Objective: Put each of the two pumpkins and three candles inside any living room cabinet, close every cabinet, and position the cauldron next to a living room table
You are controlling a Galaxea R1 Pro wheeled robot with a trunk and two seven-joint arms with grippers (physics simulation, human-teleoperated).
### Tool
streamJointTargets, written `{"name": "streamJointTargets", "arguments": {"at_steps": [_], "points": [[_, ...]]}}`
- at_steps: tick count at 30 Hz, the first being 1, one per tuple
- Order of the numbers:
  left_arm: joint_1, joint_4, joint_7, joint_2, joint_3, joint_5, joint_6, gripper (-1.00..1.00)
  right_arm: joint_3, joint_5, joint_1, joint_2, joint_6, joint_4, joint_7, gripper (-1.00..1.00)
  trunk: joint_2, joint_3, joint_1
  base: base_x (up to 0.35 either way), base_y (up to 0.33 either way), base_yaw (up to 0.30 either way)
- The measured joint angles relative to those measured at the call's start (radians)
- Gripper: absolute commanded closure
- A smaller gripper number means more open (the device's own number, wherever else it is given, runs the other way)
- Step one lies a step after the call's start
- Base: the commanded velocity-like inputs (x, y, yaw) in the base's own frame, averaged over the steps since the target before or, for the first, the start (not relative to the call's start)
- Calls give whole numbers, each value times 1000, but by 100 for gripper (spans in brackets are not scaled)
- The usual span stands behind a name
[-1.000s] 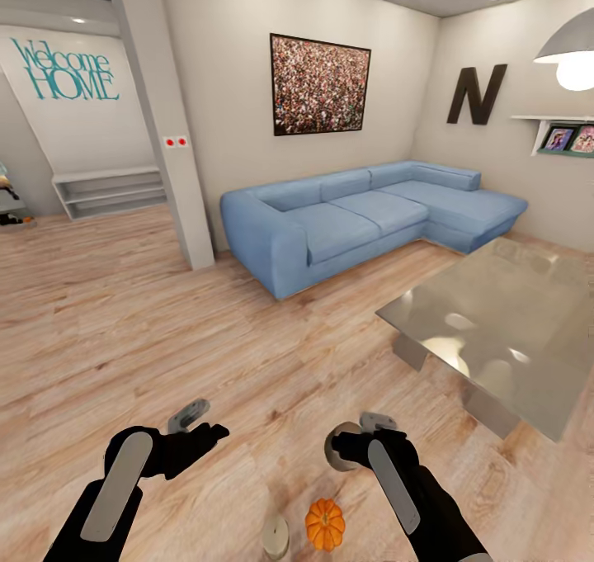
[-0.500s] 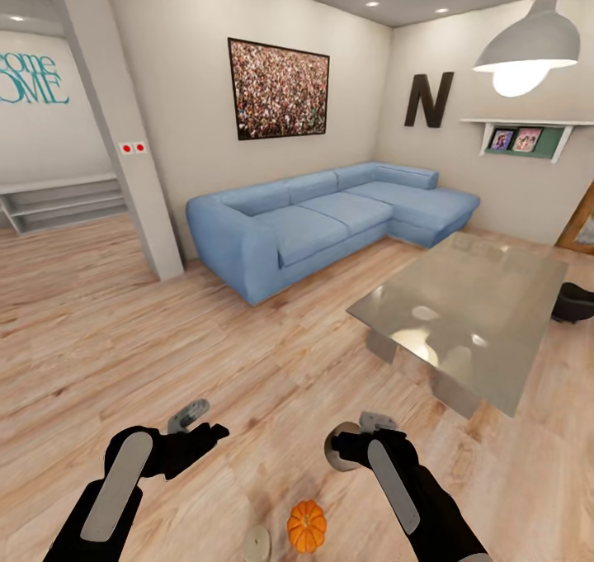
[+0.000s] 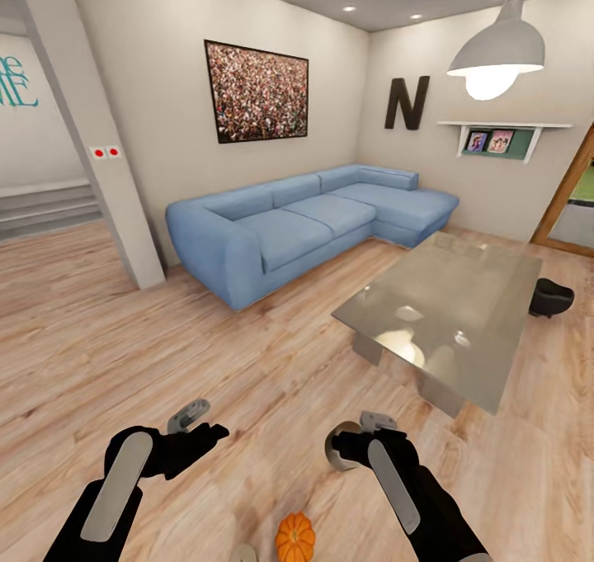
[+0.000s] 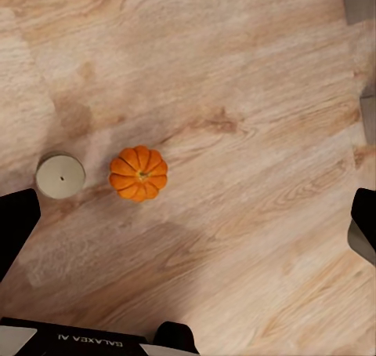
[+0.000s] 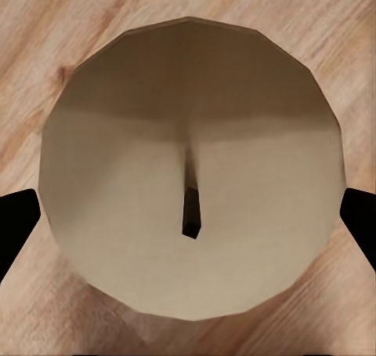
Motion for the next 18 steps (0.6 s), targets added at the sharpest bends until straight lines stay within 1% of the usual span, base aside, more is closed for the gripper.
{"name": "streamJointTargets", "arguments": {"at_steps": [8, 13, 18], "points": [[0, 0, 0, 0, 0, 0, 0, -100, 0, 0, 0, 0, 0, 0, 0, 100, 0, 0, 0, 123, -70, 0], [0, 0, 0, 0, 0, 0, 0, -100, 0, 0, 0, 0, 0, 0, 0, 100, 0, 0, 0, 130, 46, 0], [0, 0, 0, 0, 0, 0, 0, -100, 0, 0, 0, 0, 0, 0, 0, 100, 0, 0, 0, 16, 9, 0]]}}
